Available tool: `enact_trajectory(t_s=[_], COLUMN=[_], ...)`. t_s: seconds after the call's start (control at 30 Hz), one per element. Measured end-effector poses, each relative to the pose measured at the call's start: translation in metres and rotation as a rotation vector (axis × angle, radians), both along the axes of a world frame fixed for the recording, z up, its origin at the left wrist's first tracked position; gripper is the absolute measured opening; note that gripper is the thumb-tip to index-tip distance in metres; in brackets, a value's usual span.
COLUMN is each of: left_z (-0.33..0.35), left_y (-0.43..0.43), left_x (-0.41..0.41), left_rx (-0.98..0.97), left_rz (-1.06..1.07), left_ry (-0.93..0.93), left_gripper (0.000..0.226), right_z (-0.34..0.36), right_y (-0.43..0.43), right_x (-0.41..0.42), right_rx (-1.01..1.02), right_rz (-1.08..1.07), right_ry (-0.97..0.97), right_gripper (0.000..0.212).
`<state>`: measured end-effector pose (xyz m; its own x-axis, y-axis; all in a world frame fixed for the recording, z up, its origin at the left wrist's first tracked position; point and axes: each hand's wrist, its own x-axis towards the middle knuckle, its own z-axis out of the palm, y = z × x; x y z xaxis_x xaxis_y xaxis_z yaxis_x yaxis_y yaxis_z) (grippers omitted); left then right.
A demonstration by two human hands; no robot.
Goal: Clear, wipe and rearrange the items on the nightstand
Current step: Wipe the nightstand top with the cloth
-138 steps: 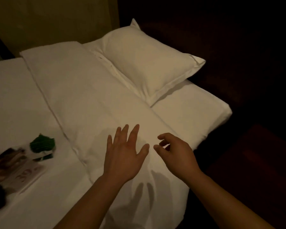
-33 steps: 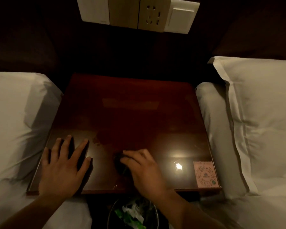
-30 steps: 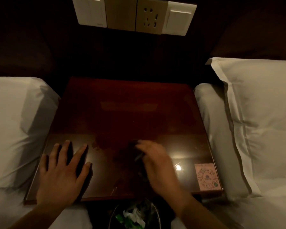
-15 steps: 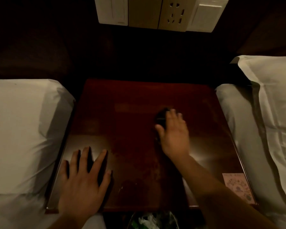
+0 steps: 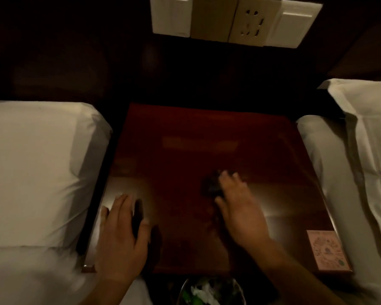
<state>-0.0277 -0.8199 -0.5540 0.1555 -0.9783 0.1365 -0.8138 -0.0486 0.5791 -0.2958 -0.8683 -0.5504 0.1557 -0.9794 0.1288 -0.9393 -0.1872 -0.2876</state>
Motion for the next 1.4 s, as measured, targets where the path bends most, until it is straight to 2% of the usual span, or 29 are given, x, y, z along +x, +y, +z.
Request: enact_trajectory(t_s=[0.07, 0.13, 0.2, 0.23, 0.27, 0.3, 0.33, 0.4, 0.47, 0.53, 0.57, 0.6, 0.7, 0.77, 0.87, 0.97, 1.0, 1.03, 1.1, 1.13, 1.17, 1.2, 1.3, 1.4], left_z=[-0.001, 0.003, 0.010, 0.012, 0.014, 0.014, 0.013, 0.007, 0.000, -0.004, -0.004, -0.003, 0.001, 0.005, 0.002, -0.005, -0.007, -0.008, -0.007, -0.006, -0.005, -0.004, -0.006, -0.006], left_y=[0.002, 0.002, 0.003, 0.005, 0.008, 0.013, 0.020, 0.034, 0.043, 0.043, 0.040, 0.036, 0.018, -0.002, -0.020, -0.019, -0.018, -0.016, -0.014, -0.015, -0.015, -0.016, -0.015, -0.015], left_x=[-0.001, -0.002, 0.002, 0.008, 0.015, 0.022, 0.031, 0.045, 0.056, 0.058, 0.057, 0.055, 0.050, 0.046, 0.041, 0.038, 0.038, 0.039, 0.039, 0.039, 0.037, 0.038, 0.033, 0.034], left_rx=[-0.001, 0.000, 0.012, 0.017, 0.034, 0.075, 0.122, 0.162, 0.176, 0.212, 0.231, 0.237, 0.128, 0.084, 0.148, 0.132, 0.118, 0.106, 0.094, 0.096, 0.097, 0.096, 0.078, 0.080], left_rz=[0.004, 0.054, 0.152, 0.207, 0.247, 0.257, 0.243, 0.180, 0.099, 0.075, 0.071, 0.057, -0.098, -0.199, -0.239, -0.232, -0.240, -0.249, -0.256, -0.258, -0.257, -0.252, -0.272, -0.279], left_ry=[0.042, 0.172, 0.350, 0.405, 0.427, 0.427, 0.411, 0.369, 0.369, 0.364, 0.324, 0.242, -0.022, -0.060, -0.033, -0.030, -0.069, -0.114, -0.168, -0.173, -0.176, -0.183, -0.246, -0.296], left_gripper=[0.066, 0.069, 0.065, 0.061, 0.056, 0.052, 0.051, 0.053, 0.055, 0.059, 0.064, 0.068, 0.062, 0.060, 0.056, 0.063, 0.064, 0.066, 0.067, 0.067, 0.068, 0.068, 0.069, 0.072], right_z=[0.006, 0.009, 0.007, 0.003, 0.002, 0.001, 0.001, 0.002, 0.009, 0.014, 0.012, 0.007, -0.006, 0.000, 0.003, 0.003, 0.001, -0.001, -0.001, 0.001, 0.004, 0.007, 0.009, -0.001], right_y=[-0.031, -0.041, -0.017, 0.008, 0.036, 0.048, 0.040, 0.004, -0.032, -0.041, -0.034, -0.018, 0.045, 0.044, 0.023, 0.031, 0.042, 0.057, 0.086, 0.092, 0.092, 0.091, 0.096, 0.089], right_x=[0.023, 0.070, 0.139, 0.170, 0.189, 0.190, 0.175, 0.122, 0.074, 0.070, 0.089, 0.111, 0.163, 0.151, 0.101, 0.071, 0.076, 0.083, 0.079, 0.058, 0.027, -0.007, -0.098, -0.105], right_rx=[0.062, 0.061, 0.002, -0.005, 0.060, 0.115, 0.070, 0.055, 0.116, 0.101, 0.081, 0.050, 0.066, 0.053, 0.058, 0.081, 0.047, 0.032, 0.022, 0.036, 0.036, 0.042, 0.115, 0.083], right_rz=[-0.203, -0.181, 0.085, 0.294, 0.487, 0.569, 0.577, 0.382, 0.055, -0.173, -0.183, -0.094, 0.421, 0.547, 0.387, -0.042, -0.127, -0.126, 0.115, 0.248, 0.293, 0.217, -0.282, -0.471], right_ry=[-0.076, -0.068, 0.016, 0.065, 0.087, 0.078, 0.039, 0.060, 0.035, -0.007, 0.019, 0.051, 0.132, 0.139, 0.163, 0.048, 0.050, 0.065, 0.132, 0.184, 0.202, 0.166, 0.077, 0.034], right_gripper=[0.053, 0.051, 0.051, 0.054, 0.060, 0.063, 0.064, 0.061, 0.055, 0.053, 0.053, 0.054, 0.057, 0.053, 0.052, 0.052, 0.051, 0.051, 0.051, 0.051, 0.050, 0.049, 0.052, 0.049])
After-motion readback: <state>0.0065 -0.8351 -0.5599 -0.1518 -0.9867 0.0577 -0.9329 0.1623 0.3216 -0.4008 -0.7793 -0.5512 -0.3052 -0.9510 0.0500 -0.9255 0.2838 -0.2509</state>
